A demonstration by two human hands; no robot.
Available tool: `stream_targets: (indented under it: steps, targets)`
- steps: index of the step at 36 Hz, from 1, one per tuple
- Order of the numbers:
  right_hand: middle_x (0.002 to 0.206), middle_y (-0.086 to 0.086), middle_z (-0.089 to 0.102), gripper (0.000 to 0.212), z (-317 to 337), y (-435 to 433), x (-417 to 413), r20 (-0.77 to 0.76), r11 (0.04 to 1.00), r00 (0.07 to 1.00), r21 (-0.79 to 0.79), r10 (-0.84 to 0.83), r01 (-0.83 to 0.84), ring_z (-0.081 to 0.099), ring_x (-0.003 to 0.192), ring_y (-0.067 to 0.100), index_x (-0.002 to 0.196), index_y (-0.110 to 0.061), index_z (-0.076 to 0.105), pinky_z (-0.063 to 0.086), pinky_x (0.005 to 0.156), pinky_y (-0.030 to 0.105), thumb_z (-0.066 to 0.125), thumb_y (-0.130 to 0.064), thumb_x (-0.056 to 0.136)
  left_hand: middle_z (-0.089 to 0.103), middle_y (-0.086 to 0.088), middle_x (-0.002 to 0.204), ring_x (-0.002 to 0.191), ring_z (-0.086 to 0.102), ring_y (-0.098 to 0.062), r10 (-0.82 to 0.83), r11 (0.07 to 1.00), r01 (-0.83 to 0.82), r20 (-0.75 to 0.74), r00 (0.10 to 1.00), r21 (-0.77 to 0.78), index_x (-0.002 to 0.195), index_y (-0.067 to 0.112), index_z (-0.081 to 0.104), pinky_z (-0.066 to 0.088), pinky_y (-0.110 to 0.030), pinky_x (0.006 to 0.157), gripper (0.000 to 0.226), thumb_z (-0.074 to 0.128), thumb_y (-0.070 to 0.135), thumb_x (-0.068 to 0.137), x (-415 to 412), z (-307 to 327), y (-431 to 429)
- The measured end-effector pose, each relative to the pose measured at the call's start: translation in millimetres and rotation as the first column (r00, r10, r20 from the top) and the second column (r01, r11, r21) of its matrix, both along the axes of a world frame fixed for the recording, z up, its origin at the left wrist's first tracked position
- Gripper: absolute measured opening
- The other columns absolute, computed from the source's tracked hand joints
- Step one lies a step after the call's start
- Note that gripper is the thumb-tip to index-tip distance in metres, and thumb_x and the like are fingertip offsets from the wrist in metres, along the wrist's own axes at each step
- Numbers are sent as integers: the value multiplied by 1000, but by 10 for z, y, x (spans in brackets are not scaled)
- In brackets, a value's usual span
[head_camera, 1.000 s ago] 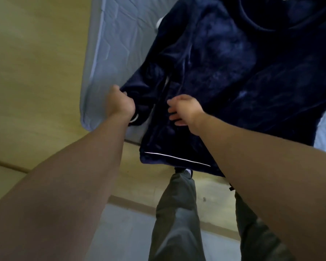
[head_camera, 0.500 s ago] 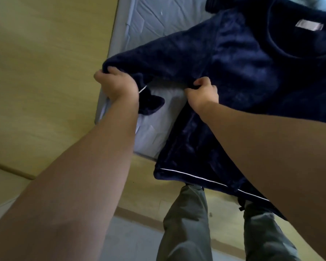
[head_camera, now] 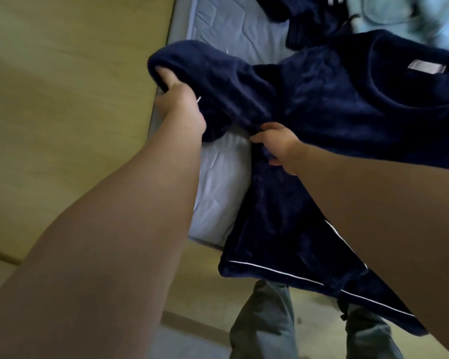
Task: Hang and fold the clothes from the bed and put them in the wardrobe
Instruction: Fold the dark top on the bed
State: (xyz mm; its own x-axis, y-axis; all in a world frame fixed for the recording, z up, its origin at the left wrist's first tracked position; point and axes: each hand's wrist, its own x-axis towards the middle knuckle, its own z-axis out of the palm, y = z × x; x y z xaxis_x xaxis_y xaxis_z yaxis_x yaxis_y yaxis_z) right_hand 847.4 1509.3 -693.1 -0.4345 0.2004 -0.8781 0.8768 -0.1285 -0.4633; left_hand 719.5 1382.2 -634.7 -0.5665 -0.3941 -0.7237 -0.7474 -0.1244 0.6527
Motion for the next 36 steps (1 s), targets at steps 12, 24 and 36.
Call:
stream_targets:
  steps: [12, 24, 36]
  targets:
    - [110, 0, 68, 32, 238, 613, 130, 17, 936, 952, -179, -305, 303, 67, 98, 20, 114, -25, 62, 51, 81, 38, 52, -51, 98, 70, 3, 106, 116, 57, -23, -276, 533, 291, -162, 947, 794, 91, 23, 55, 33, -59, 111, 20, 60, 13, 75, 677, 124, 88]
    - [115, 0, 67, 56, 62, 1305, 980, 25, 754, 792, 325, -610, 571, 65, 100, 21, 123, -23, 60, 51, 97, 41, 51, -65, 89, 70, -8, 103, 86, 70, -24, -676, 735, 560, 459, 576, 381, 110, 8, 57, 57, -40, 68, 26, 37, -1, 97, 1416, -333, 508]
    - [140, 14, 40, 84, 59, 741, 1205, 119, 156, 709, 938, 695, -311, 39, 128, 34, 130, -15, 43, 24, 111, 61, 71, -67, 69, 64, -6, 108, 95, 63, -21, -551, 833, 498, 451, 702, 241, 126, 13, 59, 46, -38, 83, 36, 55, 34, 98, 1589, -526, 874]
